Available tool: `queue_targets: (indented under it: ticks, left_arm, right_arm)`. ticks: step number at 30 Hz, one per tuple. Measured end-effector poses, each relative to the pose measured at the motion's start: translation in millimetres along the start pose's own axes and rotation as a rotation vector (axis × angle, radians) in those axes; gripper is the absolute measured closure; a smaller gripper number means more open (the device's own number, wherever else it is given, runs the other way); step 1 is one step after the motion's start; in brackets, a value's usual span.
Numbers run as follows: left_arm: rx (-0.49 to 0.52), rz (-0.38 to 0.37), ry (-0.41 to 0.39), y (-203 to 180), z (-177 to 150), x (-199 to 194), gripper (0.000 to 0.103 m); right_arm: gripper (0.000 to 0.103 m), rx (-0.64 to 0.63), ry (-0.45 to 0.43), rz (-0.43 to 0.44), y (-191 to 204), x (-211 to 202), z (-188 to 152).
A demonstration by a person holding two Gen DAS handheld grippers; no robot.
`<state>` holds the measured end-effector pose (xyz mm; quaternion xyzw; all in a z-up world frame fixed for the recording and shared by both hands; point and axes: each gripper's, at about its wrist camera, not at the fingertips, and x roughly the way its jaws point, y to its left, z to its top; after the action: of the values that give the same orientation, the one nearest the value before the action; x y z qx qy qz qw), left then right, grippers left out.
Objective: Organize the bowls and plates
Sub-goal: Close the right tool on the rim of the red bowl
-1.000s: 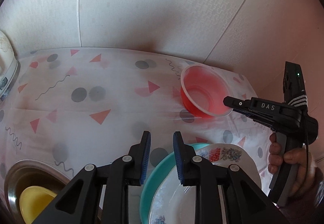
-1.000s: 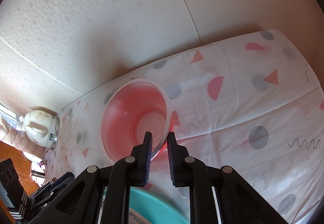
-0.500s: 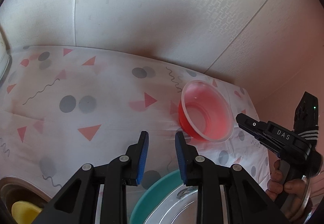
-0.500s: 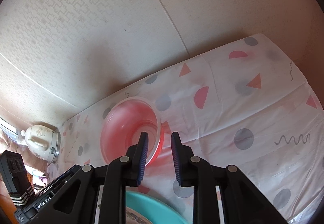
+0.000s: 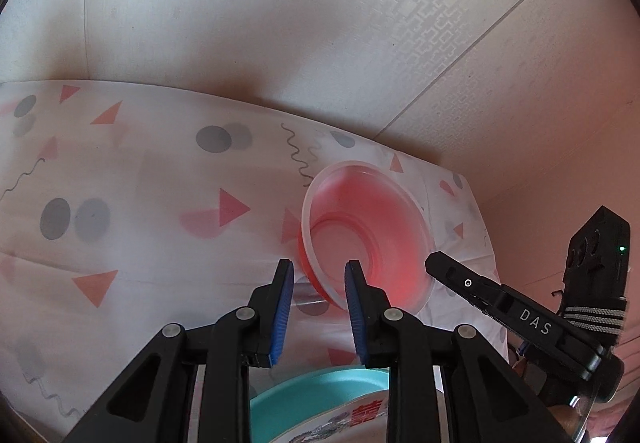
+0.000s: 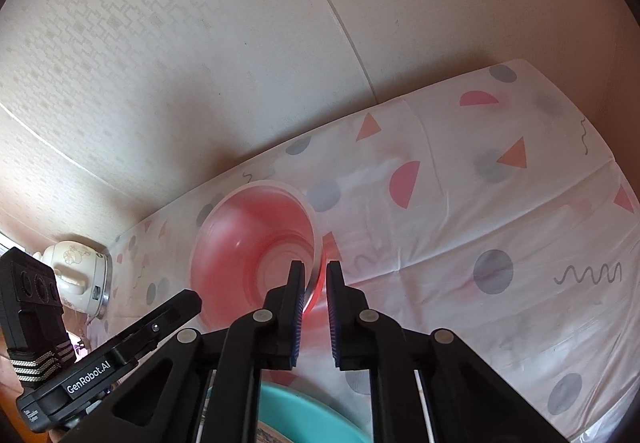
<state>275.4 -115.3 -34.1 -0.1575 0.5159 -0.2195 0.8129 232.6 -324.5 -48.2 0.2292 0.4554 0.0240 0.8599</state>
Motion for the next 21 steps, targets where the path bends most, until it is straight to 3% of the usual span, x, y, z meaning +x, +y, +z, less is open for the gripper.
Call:
queue_targets:
  ticks: [1,11,21]
  left_arm:
    - [0.013,-0.002,0.002,-2.1,-1.2,1.1,0.089]
    - [0.01,0.021,-0.01,5.2,-9.9,-21.9,0.091]
    - [-0.062,0.059,0.001,26.7,-17.9,-34.2,0.089]
  right_arm:
    - [0.094,-0.004,0.001,0.003,1.2,0.5,-0.8]
    - [0.094,-0.022,0.023,0.044,10.7,2.7,-7.3]
    - [0.093,-0.036,0.063,0.088,26.3,11.6,-16.1]
